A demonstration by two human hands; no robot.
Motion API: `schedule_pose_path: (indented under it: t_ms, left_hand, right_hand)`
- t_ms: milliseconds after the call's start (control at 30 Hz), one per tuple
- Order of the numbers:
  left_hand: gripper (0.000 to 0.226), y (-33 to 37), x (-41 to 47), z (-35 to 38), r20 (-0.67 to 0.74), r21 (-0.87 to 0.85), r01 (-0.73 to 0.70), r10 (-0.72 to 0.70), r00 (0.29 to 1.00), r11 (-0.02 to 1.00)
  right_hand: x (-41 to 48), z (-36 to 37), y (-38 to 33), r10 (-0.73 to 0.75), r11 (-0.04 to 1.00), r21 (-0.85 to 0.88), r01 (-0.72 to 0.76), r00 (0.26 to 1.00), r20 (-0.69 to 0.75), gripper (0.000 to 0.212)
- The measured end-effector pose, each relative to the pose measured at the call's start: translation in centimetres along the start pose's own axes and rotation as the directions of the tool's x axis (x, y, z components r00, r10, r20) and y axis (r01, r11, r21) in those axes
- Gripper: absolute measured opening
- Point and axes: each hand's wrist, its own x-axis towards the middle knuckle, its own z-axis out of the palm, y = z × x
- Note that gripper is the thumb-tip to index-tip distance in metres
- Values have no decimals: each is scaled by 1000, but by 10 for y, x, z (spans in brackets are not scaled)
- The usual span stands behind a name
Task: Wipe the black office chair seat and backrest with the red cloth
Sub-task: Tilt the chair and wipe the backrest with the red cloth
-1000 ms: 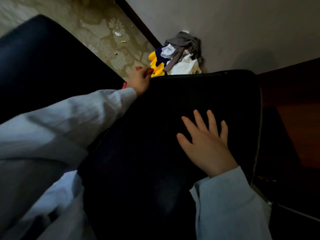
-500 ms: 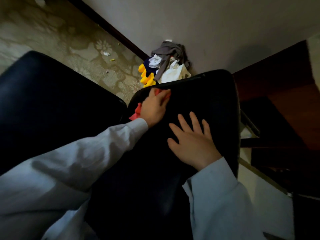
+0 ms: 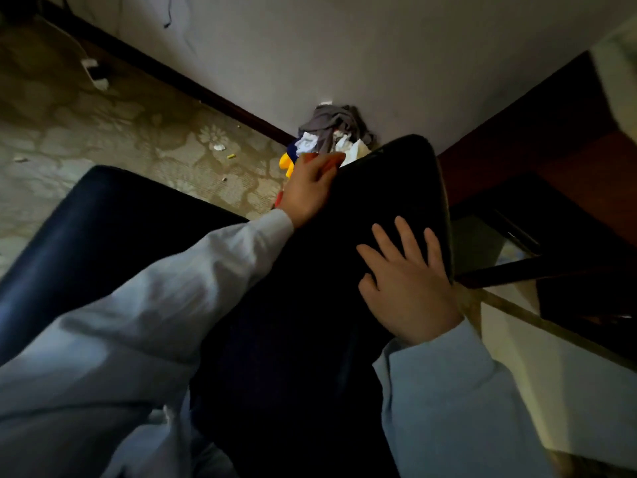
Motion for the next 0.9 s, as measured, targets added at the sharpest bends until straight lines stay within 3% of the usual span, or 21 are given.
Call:
schedule_pose_path:
  t_ms: [133, 233, 333, 467, 600, 767, 900]
  left_hand:
    - [32, 6, 26, 41, 90, 156, 21, -36, 995, 988]
    - [35, 11, 22, 47, 68, 238, 46, -64, 996, 970]
    - [33, 15, -3, 44, 107, 284, -62, 33, 994, 957]
    - [36, 28, -55, 35, 253, 211, -237, 182, 950, 948]
    - [31, 53, -76, 14, 388, 82, -309, 256, 886, 947]
    - [31, 113, -57, 20, 218, 131, -463, 430, 876, 877]
    - [31, 132, -21, 37, 309, 322, -524, 436, 845, 788]
  right_hand:
    - [-24, 4, 19, -12, 997, 74, 15, 999, -43, 55]
    - [-41, 11, 28, 25, 977, 215, -8, 997, -74, 64]
    - [-50, 19, 29, 34, 935, 354, -3, 996, -80, 63]
    - [-56, 23, 25, 33, 883, 468, 43, 988, -154, 61]
    - [-72, 31, 21, 30, 811, 579, 89, 981, -193, 54]
    - [-94, 44, 12, 204, 657, 752, 56, 947, -250, 58]
    - [-106, 54, 5, 340, 539, 842, -20, 920, -196, 66]
